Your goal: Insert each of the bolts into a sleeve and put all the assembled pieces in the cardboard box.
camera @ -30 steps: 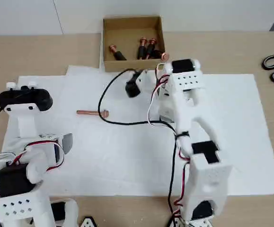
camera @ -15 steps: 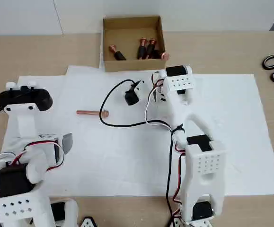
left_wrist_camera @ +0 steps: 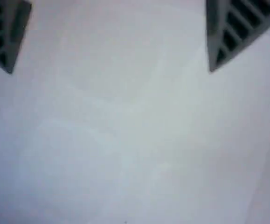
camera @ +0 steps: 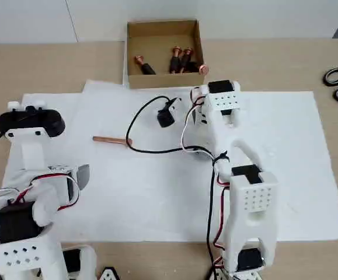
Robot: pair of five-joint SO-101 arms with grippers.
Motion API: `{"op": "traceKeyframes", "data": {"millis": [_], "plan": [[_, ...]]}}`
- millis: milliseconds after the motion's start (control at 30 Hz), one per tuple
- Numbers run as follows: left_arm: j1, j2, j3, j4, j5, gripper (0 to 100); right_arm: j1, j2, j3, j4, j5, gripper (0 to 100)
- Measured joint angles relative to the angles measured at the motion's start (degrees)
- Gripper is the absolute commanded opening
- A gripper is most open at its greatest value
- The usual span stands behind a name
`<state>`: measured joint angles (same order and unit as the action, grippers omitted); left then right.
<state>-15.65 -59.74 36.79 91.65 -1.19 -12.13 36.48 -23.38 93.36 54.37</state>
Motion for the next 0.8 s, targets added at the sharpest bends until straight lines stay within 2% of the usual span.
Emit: {"op": "traceKeyframes", "data": {"millis": [267,667,800], "plan": [[0.00,0.00,0.00,0.00,0.00,25,2.37,0.18,-3.16,0.35,-8.88,0.4],[0.00,0.00,0.00,0.00,0.00,25,2.64,0.26,-4.22,0.26,-32.62,1.3],[0.00,0.00,0.00,0.00,0.00,25,2.29,0.26,-4.22,1.23,-35.69,10.6]]}}
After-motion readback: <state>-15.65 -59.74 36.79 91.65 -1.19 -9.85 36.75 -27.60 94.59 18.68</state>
